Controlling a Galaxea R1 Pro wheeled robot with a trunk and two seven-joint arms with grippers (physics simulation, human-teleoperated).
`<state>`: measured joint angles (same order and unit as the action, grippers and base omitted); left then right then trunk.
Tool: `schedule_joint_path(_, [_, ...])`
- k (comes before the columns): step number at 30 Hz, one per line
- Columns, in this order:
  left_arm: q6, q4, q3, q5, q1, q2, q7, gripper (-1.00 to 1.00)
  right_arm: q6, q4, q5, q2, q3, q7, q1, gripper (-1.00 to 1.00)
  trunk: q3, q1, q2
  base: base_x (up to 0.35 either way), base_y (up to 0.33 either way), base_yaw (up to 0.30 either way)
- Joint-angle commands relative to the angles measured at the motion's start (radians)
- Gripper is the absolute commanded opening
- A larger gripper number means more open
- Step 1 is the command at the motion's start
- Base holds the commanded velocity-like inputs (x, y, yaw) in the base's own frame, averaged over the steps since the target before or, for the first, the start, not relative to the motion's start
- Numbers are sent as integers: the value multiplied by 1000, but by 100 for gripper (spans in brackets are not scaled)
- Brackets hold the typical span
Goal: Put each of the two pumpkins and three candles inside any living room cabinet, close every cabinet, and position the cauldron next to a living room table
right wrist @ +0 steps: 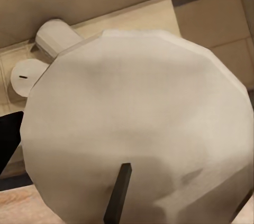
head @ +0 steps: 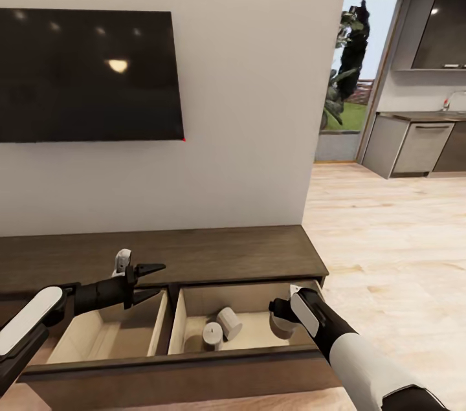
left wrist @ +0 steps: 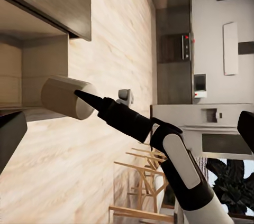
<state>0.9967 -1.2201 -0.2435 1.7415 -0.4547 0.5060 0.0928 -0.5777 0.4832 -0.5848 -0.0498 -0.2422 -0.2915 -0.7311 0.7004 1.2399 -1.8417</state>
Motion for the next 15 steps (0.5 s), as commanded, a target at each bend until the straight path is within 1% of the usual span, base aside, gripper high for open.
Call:
schedule_joint_path(1, [0, -2, -2, -8, -1, 1, 10, 100, -2, 2, -10, 1, -6, -9, -1, -100, 1, 0, -1, 0, 0, 0])
schedule_joint_path(3, [0, -8, -2, -8, -1, 1, 10, 100, -2, 2, -10, 1, -6, -9, -1, -100, 1, 0, -1, 48, 0, 0])
schedule_joint_path(7, [0, -16, -2, -8, -1, 2, 10, 100, -2, 2, -10, 1, -7, -9, -1, -100, 1, 0, -1, 172, 0, 0])
schedule_joint_path(11, [0, -20, -2, -9, -1, 2, 10, 100, -2, 2, -10, 0, -7, -9, -1, -100, 1, 0, -1, 69, -12, 0])
schedule_joint_path(15, [0, -20, -3, -11, -1, 1, 9, 100, -2, 2, -10, -1, -7, -9, -1, -100, 1, 0, -1, 222, -104, 0])
